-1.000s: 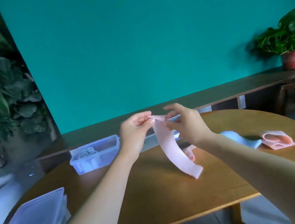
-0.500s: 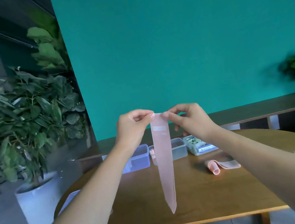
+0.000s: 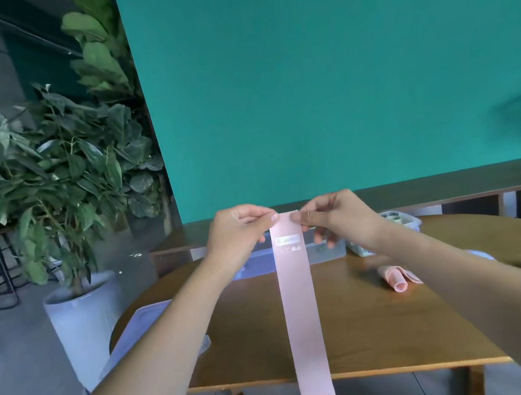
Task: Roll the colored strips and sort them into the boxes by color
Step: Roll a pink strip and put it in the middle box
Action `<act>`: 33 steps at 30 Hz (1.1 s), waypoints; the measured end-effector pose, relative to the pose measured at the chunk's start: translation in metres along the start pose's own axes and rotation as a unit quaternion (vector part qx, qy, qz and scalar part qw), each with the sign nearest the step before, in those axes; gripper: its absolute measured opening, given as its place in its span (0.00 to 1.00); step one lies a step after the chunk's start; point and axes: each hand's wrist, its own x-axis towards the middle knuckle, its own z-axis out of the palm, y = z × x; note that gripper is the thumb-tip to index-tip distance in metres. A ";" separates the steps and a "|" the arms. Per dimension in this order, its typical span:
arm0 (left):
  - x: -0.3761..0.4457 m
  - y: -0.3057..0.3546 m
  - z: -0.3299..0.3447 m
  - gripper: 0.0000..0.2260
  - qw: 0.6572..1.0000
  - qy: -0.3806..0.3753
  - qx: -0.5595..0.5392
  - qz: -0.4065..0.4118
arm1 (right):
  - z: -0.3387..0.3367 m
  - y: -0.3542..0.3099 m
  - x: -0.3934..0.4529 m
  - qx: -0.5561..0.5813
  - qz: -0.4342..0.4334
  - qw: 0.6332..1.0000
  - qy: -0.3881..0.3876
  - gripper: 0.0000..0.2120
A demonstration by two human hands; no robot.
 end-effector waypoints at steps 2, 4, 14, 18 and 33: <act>0.000 -0.028 0.006 0.03 1.000 -0.009 0.014 -0.024 | 0.006 0.027 0.006 -0.018 0.027 0.999 -0.018 0.12; -0.001 -0.057 0.014 0.03 0.998 -0.020 0.036 -0.046 | 0.012 0.057 0.013 -0.032 0.051 0.998 -0.032 0.10; 0.028 -0.165 0.041 0.02 0.991 -0.023 0.042 -0.124 | 0.036 0.166 0.066 -0.012 0.116 0.993 -0.035 0.10; 0.044 -0.198 0.048 0.02 0.988 -0.026 0.050 -0.144 | 0.038 0.196 0.086 -0.022 0.129 0.990 -0.050 0.10; 0.080 -0.272 0.066 0.02 0.986 0.012 0.063 -0.153 | 0.059 0.260 0.139 -0.073 0.118 0.990 -0.022 0.06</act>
